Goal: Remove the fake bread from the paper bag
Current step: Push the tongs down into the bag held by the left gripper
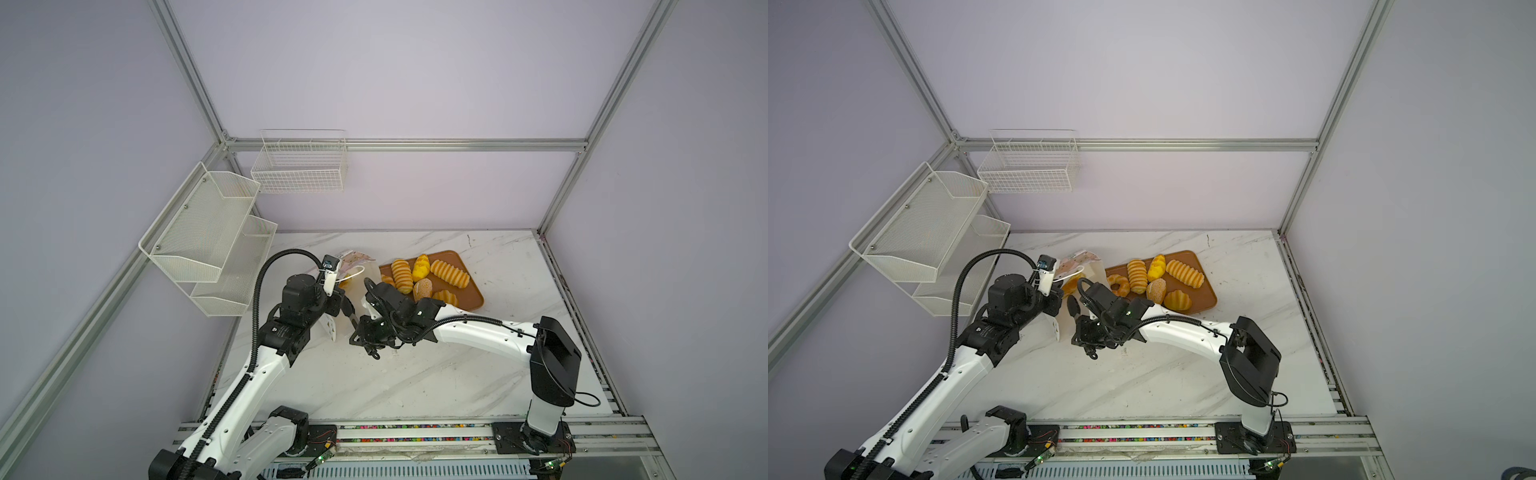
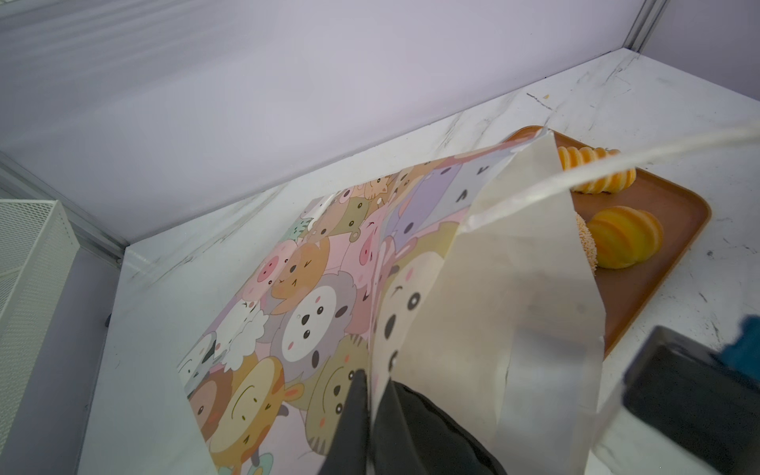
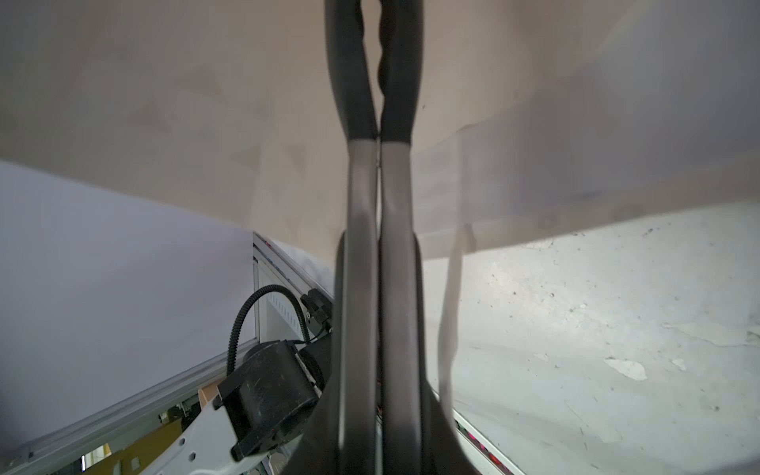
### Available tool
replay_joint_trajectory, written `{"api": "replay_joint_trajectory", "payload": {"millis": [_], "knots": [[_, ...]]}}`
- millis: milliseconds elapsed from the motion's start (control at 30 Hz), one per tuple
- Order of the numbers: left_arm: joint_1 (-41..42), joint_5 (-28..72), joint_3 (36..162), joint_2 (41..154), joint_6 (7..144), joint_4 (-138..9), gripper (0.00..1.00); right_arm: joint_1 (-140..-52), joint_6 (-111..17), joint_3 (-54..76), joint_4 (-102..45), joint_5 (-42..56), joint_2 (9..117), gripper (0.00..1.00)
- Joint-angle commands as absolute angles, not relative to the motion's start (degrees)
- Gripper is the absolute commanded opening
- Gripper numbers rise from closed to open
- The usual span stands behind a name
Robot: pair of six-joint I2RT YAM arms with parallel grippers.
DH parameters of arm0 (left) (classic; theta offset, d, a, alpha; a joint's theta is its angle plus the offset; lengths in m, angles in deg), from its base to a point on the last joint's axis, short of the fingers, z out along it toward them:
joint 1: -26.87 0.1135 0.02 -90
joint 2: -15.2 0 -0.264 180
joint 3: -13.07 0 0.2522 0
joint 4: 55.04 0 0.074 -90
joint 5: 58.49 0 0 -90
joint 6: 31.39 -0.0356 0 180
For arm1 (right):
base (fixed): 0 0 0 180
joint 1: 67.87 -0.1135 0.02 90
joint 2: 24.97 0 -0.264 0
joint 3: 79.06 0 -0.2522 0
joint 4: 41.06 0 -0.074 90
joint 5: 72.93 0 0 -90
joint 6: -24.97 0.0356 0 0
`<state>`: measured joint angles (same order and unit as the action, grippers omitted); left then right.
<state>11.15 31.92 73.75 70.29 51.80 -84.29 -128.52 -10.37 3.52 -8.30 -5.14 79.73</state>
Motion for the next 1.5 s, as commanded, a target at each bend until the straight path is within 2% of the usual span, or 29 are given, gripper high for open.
{"api": "replay_joint_trajectory", "payload": {"millis": [0,367,767,1067,1467], "knots": [[9.8,31.3,71.2,68.7,53.3,-79.6,0.00,-127.1,-6.0,2.8,-16.1,-5.1,80.1,0.24],[5.1,34.0,70.1,68.6,54.0,-79.0,0.00,-124.8,-3.6,-0.8,-16.9,-5.7,86.6,0.31],[4.3,32.2,69.6,67.3,54.1,-79.0,0.00,-123.9,-1.9,-1.5,-19.1,-4.0,89.8,0.28],[4.2,28.7,69.6,67.8,54.8,-79.0,0.00,-123.8,-1.4,-3.1,-19.8,-4.2,92.4,0.41],[4.1,28.3,71.0,67.0,55.5,-81.0,0.00,-122.6,-1.9,-5.4,-18.9,-3.5,91.6,0.47]]}}
